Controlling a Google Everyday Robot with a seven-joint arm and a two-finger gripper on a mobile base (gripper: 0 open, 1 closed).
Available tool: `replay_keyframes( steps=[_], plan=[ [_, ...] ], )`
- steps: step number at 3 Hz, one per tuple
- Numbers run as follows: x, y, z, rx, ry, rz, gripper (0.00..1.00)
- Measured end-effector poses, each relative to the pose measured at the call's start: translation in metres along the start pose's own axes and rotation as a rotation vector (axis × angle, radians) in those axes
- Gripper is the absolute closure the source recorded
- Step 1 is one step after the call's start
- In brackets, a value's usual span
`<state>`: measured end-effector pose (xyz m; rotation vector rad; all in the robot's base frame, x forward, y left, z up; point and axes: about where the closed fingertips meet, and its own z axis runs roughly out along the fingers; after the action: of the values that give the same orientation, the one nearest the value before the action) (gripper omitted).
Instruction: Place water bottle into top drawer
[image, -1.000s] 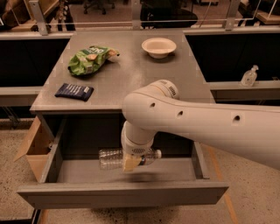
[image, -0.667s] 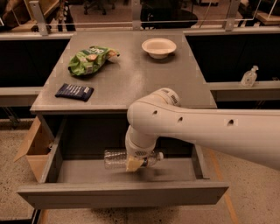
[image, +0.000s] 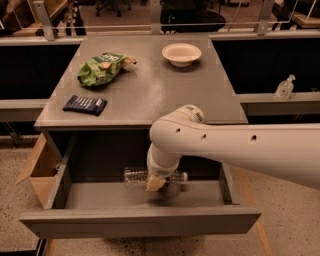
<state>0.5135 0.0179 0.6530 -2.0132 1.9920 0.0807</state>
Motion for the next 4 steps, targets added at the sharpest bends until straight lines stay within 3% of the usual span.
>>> replay_keyframes(
  steps=[1, 2, 4],
  plan=[
    [0.0068, -0.0139, 0.0045, 0.028, 0.003, 0.014, 1.0],
    [0.0069, -0.0135, 0.0048, 0.028, 0.004, 0.014, 0.85],
    [0.0069, -0.0124, 0.0053, 0.026, 0.005, 0.012, 0.38]
  ],
)
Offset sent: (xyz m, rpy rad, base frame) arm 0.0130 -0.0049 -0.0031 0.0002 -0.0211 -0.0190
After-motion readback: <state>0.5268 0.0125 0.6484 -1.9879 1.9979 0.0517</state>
